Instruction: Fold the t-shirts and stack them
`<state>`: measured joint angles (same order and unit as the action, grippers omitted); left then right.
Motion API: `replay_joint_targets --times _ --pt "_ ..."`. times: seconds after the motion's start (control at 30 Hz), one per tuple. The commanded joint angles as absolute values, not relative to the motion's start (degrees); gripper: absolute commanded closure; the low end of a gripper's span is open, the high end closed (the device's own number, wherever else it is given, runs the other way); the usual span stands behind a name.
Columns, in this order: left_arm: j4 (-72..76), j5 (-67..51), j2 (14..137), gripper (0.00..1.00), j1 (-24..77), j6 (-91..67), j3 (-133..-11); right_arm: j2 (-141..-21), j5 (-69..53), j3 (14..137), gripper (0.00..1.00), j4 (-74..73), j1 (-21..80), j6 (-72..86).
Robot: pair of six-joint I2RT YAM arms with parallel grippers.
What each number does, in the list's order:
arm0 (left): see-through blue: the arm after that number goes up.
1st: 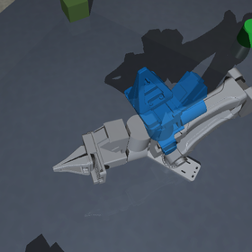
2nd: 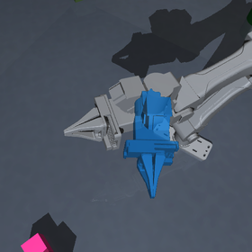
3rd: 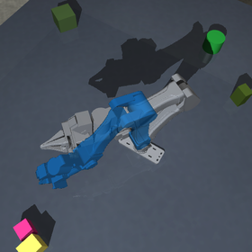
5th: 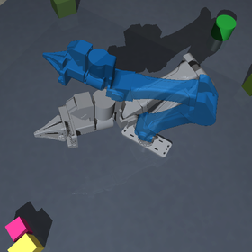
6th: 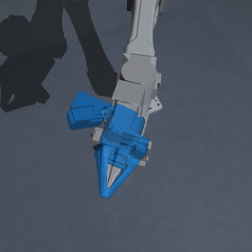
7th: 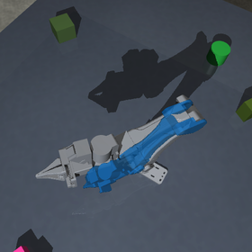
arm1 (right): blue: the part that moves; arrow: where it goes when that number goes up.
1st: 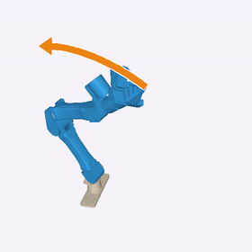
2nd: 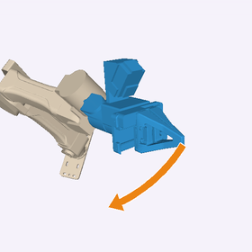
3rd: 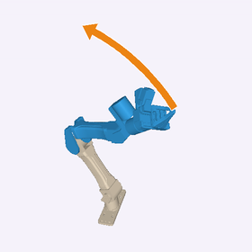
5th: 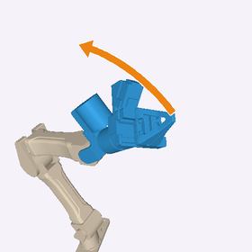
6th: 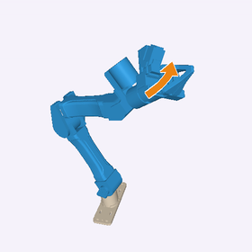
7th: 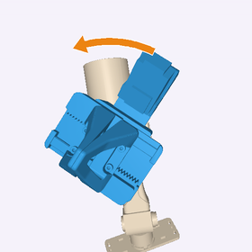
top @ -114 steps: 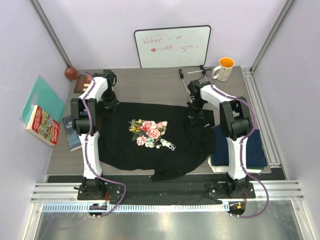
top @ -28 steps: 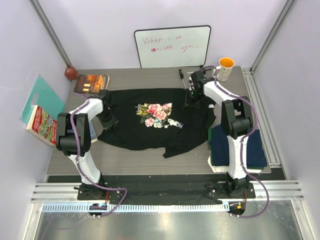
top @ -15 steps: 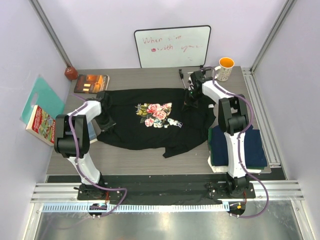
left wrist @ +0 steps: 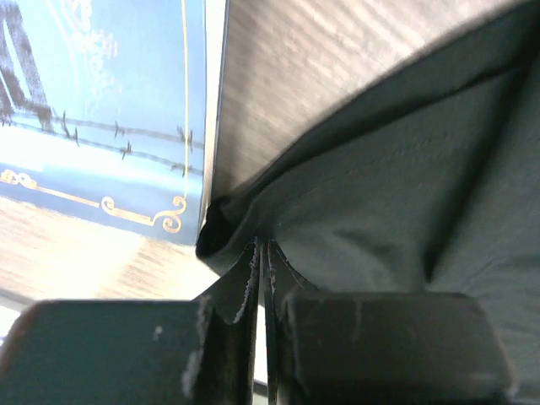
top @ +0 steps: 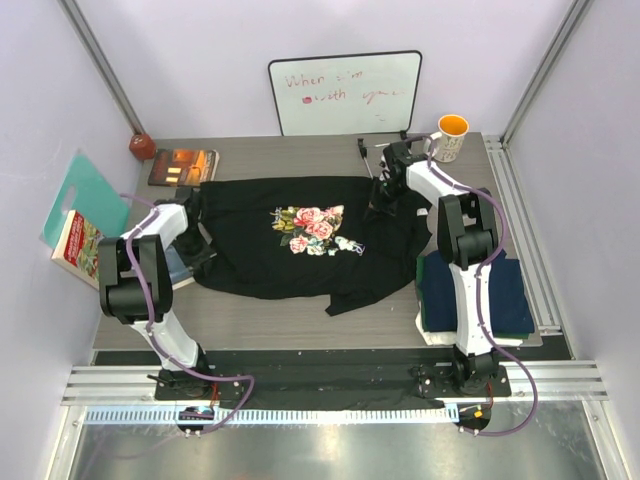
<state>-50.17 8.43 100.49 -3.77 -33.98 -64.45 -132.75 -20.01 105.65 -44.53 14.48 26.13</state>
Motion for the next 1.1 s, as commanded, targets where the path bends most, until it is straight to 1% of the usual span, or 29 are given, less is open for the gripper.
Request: replay_joint_targets --times 0.0,0.4,0.6,0.8,0.93,0.97,1.07 --pt "-53.2 9.0 97.3 0.97 -3.9 -31.5 -63.3 -138.0 -13.4 104.3 0.99 -41.7 14.2 26.3" --pt "-53.1 6.5 95.9 0.99 -3.8 -30.5 -58.4 -138.0 -13.7 105.1 0.99 -40.5 13.8 29.0" --pt "-54.4 6.8 92.8 0.99 -3.7 -31.6 -56.1 -137.9 -14.1 105.3 0.99 -39.4 13.6 30.8" --pt "-56.1 5.0 91.0 0.99 -3.5 -33.9 -57.5 -137.1 -15.5 105.2 0.99 -38.4 13.4 31.4" --pt "-58.3 5.5 89.8 0.93 -3.5 -34.8 -62.7 -135.4 -17.3 104.8 0.98 -37.9 12.9 30.9" --pt "-58.4 6.1 89.5 0.87 -3.5 -35.3 -64.9 -134.8 -17.7 104.7 0.98 -37.9 12.8 31.0" --pt "-58.0 8.1 89.2 0.81 -3.5 -35.7 -68.9 -131.9 -18.7 104.0 0.96 -38.0 12.1 30.6"
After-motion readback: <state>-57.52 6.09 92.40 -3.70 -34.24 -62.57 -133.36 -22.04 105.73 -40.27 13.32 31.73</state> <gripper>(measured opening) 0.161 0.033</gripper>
